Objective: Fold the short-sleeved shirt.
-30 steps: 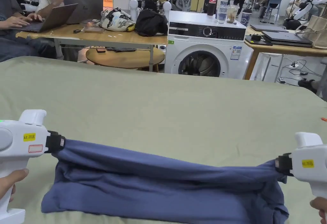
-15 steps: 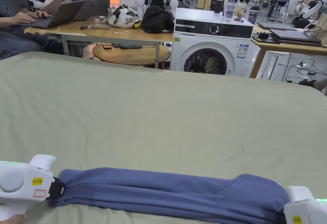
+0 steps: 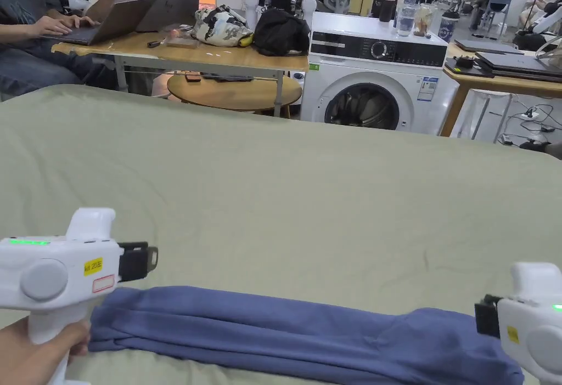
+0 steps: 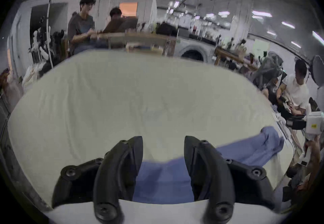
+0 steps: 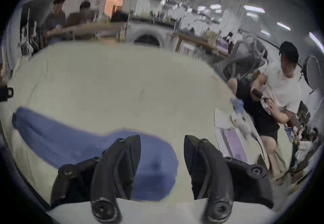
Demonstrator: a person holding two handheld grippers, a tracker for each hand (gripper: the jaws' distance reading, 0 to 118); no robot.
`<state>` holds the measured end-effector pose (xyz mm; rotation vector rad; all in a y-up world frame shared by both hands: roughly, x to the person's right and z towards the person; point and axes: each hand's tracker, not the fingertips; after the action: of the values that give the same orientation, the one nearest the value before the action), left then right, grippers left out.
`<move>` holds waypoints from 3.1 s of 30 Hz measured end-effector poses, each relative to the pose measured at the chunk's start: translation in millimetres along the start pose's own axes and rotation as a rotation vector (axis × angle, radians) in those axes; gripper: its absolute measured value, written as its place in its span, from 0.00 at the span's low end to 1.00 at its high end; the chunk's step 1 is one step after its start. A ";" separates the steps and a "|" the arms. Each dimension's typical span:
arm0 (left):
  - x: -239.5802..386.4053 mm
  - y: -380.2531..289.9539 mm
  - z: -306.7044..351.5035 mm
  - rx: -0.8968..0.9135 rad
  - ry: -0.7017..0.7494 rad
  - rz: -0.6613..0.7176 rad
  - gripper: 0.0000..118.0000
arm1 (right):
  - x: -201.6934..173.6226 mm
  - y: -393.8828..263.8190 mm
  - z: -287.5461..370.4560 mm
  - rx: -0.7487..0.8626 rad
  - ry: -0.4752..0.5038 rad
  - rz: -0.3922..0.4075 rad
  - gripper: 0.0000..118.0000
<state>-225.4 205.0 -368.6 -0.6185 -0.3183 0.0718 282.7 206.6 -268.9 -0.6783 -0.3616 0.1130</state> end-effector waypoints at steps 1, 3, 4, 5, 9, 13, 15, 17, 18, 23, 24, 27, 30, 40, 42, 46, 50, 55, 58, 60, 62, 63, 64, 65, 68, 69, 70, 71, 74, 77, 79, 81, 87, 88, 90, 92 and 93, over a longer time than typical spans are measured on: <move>7.6 2.7 1.0 0.044 -0.005 -0.016 0.39 | -2.6 3.9 2.1 0.067 0.024 -0.030 0.44; 26.2 5.2 4.1 0.157 -0.008 -0.067 0.39 | -14.6 9.4 7.1 0.198 0.050 -0.119 0.44; 34.4 4.5 5.6 0.214 -0.004 -0.093 0.39 | -20.5 9.3 8.3 0.268 0.078 -0.143 0.44; 44.2 1.4 7.2 0.276 0.010 -0.123 0.39 | -29.8 8.0 8.9 0.337 0.073 -0.165 0.44; 65.6 -7.0 1.4 0.429 0.103 -0.195 0.37 | -67.9 3.3 13.2 0.458 0.100 -0.211 0.36; 77.2 -11.7 3.5 0.481 0.121 -0.209 0.00 | -94.0 0.7 16.6 0.516 0.113 -0.236 0.00; 72.6 -12.0 4.3 0.477 0.115 -0.198 0.00 | -101.9 1.8 15.8 0.518 0.123 -0.228 0.00; 70.2 -10.4 6.4 0.445 0.106 -0.171 0.00 | -109.1 2.7 17.1 0.531 0.145 -0.223 0.00; 66.0 -10.1 6.1 0.427 0.125 -0.156 0.00 | -114.2 3.8 18.1 0.533 0.148 -0.212 0.00; 24.5 -2.7 11.7 0.291 0.103 -0.100 0.00 | -134.6 11.9 20.6 0.544 0.170 -0.155 0.00; 14.6 0.0 13.4 0.227 0.071 -0.086 0.00 | -138.6 13.2 20.4 0.542 0.173 -0.139 0.00; -28.6 4.3 12.1 0.066 -0.002 -0.020 0.00 | -147.3 13.3 17.3 0.532 0.197 -0.095 0.00; -81.2 6.1 3.2 -0.116 -0.127 0.129 0.14 | -154.0 10.9 13.5 0.513 0.206 -0.074 0.00; -188.1 -44.4 -59.2 -0.471 -0.389 0.530 0.53 | -160.4 6.3 -0.7 0.446 0.228 -0.039 0.00; -198.0 -60.4 -72.9 -0.456 -0.532 0.648 0.53 | -159.6 5.4 -1.8 0.440 0.227 -0.040 0.00; -177.0 -83.1 -89.0 -0.449 -0.721 0.792 0.53 | -158.4 4.1 -4.4 0.438 0.224 -0.045 0.00; -150.9 -83.0 -92.4 -0.419 -0.748 0.683 0.20 | -156.0 3.3 -6.5 0.421 0.222 -0.055 0.00; -141.3 -83.0 -83.5 -0.406 -0.658 0.682 0.06 | -154.4 1.3 -8.0 0.418 0.214 -0.052 0.00; -141.9 -74.6 -73.1 -0.394 -0.631 0.689 0.06 | -153.4 0.5 -9.3 0.414 0.216 -0.051 0.00; -146.6 -67.4 -65.1 -0.369 -0.635 0.696 0.05 | -153.9 0.9 -8.5 0.412 0.216 -0.043 0.00; -148.6 -57.9 -53.5 -0.351 -0.627 0.684 0.05 | -153.5 1.2 -8.5 0.412 0.220 -0.039 0.00; -150.2 -52.1 -45.6 -0.337 -0.608 0.667 0.05 | -153.8 1.0 -7.9 0.414 0.219 -0.037 0.00; -159.1 -47.9 -40.8 -0.322 -0.596 0.658 0.05 | -153.8 1.1 -7.4 0.415 0.220 -0.036 0.00; -165.3 -42.9 -32.4 -0.306 -0.582 0.664 0.05 | -153.7 1.6 -6.9 0.416 0.223 -0.036 0.00; -180.0 -32.0 -8.3 -0.267 -0.556 0.686 0.05 | -155.4 2.6 -5.1 0.418 0.229 -0.033 0.00; -178.9 -26.7 -1.5 -0.275 -0.491 0.659 0.05 | -156.6 2.9 -4.7 0.418 0.232 -0.034 0.00; -177.3 -22.9 2.7 -0.272 -0.448 0.637 0.05 | -157.8 3.1 -4.5 0.417 0.237 -0.032 0.00; -171.8 -17.5 4.5 -0.296 -0.401 0.603 0.05 | -159.8 2.8 -5.1 0.417 0.239 -0.029 0.00; -147.8 -5.8 8.6 -0.344 -0.326 0.526 0.05 | -162.2 2.3 -5.5 0.416 0.244 -0.023 0.00; -131.4 8.3 10.0 -0.343 -0.345 0.535 0.05 | -161.5 2.3 -4.3 0.411 0.251 -0.026 0.00; -111.7 18.3 15.1 -0.335 -0.430 0.519 0.05 | -160.1 2.0 -2.9 0.416 0.249 -0.017 0.00; -93.7 26.2 14.3 -0.341 -0.523 0.524 0.05 | -157.8 2.2 -1.9 0.416 0.247 -0.009 0.00; -17.4 38.7 -22.8 -0.443 -0.561 0.459 0.05 | -150.8 0.9 -2.4 0.410 0.243 -0.018 0.00; -9.7 37.1 -32.5 -0.468 -0.541 0.442 0.05 | -149.5 0.5 -2.1 0.410 0.244 -0.018 0.00; -28.8 34.1 -18.3 -0.519 -0.500 0.433 0.05 | -147.7 -0.5 -1.3 0.410 0.233 -0.016 0.00; -13.7 26.3 -70.1 -0.572 -0.483 0.452 0.08 | -144.9 -1.8 -0.7 0.410 0.229 -0.014 0.00; -10.7 22.9 -72.8 -0.615 -0.457 0.440 0.11 | -143.4 -2.6 -0.9 0.409 0.227 -0.015 0.00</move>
<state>-212.0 181.3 -440.7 -1.2809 -0.6518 0.5588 149.3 172.7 -309.5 -0.2793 -0.1179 0.0910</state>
